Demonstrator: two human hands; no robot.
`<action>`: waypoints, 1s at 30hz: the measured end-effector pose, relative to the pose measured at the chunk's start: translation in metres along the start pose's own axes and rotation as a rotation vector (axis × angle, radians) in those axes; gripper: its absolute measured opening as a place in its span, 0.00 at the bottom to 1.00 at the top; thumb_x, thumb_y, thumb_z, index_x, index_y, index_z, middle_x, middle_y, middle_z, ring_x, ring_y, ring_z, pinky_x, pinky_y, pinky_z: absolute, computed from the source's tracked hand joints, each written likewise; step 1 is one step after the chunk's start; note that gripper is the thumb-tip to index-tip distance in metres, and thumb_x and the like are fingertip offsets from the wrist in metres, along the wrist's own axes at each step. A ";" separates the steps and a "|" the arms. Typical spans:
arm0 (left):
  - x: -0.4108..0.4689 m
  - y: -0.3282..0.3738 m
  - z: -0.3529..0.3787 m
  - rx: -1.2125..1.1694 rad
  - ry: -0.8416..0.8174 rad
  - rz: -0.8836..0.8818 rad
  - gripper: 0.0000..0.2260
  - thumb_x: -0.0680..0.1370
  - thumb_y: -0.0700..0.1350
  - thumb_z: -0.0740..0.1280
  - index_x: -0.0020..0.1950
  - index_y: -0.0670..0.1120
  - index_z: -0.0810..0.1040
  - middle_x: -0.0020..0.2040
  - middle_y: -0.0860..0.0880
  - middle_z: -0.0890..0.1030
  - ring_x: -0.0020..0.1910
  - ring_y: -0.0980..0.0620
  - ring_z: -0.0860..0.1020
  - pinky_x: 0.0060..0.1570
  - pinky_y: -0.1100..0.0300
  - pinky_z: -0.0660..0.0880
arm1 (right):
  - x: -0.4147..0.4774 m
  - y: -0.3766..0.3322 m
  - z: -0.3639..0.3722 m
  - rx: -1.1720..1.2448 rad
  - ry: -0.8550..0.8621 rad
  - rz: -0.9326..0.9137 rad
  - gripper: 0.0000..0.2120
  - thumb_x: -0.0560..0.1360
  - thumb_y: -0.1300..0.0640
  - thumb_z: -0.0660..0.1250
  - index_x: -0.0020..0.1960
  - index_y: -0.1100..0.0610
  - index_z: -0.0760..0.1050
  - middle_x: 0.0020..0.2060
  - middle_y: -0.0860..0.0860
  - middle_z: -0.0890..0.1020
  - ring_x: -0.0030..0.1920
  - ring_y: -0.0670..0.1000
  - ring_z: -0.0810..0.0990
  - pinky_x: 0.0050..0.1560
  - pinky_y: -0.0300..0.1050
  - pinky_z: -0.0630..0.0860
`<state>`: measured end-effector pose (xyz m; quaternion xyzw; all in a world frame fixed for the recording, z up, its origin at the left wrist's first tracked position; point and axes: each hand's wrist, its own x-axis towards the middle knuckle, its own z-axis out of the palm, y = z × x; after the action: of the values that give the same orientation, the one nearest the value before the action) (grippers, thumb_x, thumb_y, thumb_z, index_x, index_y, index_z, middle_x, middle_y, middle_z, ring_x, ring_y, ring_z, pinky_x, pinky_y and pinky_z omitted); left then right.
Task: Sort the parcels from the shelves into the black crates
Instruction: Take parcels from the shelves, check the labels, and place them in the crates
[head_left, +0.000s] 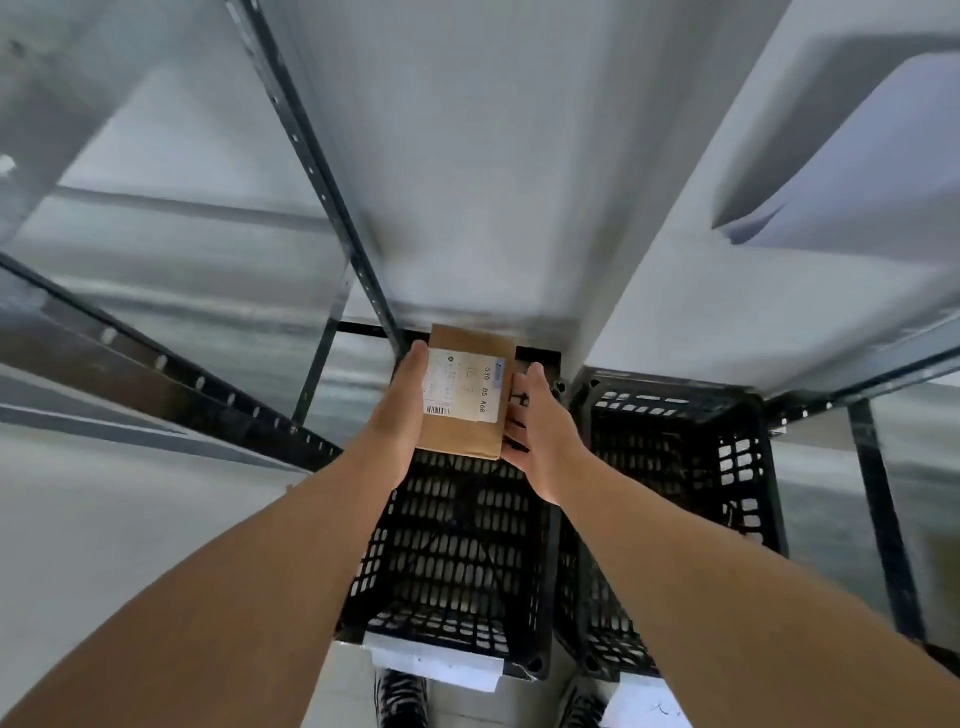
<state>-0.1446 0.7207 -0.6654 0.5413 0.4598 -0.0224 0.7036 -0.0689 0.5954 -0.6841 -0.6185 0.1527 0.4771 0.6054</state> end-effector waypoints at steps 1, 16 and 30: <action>0.020 -0.017 -0.003 0.007 0.000 -0.014 0.27 0.82 0.65 0.47 0.68 0.51 0.74 0.59 0.51 0.79 0.57 0.51 0.77 0.61 0.52 0.67 | 0.020 0.014 0.001 0.005 0.011 0.008 0.20 0.84 0.38 0.50 0.49 0.44 0.77 0.49 0.49 0.84 0.51 0.50 0.82 0.54 0.49 0.77; 0.257 -0.211 -0.036 0.119 0.195 -0.147 0.38 0.72 0.76 0.51 0.64 0.50 0.78 0.57 0.45 0.82 0.58 0.44 0.80 0.65 0.45 0.73 | 0.284 0.187 -0.001 -0.015 0.062 0.070 0.21 0.83 0.35 0.51 0.47 0.44 0.77 0.48 0.49 0.83 0.50 0.49 0.80 0.66 0.55 0.76; 0.349 -0.267 -0.038 0.176 0.266 -0.141 0.29 0.78 0.70 0.50 0.49 0.49 0.78 0.47 0.45 0.80 0.51 0.46 0.79 0.59 0.49 0.76 | 0.383 0.236 0.010 0.061 0.038 0.034 0.24 0.83 0.34 0.51 0.50 0.46 0.80 0.51 0.52 0.85 0.50 0.50 0.82 0.56 0.49 0.78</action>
<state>-0.1081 0.8030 -1.0976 0.5657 0.5818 -0.0401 0.5830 -0.0633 0.7007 -1.1213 -0.6062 0.1892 0.4704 0.6128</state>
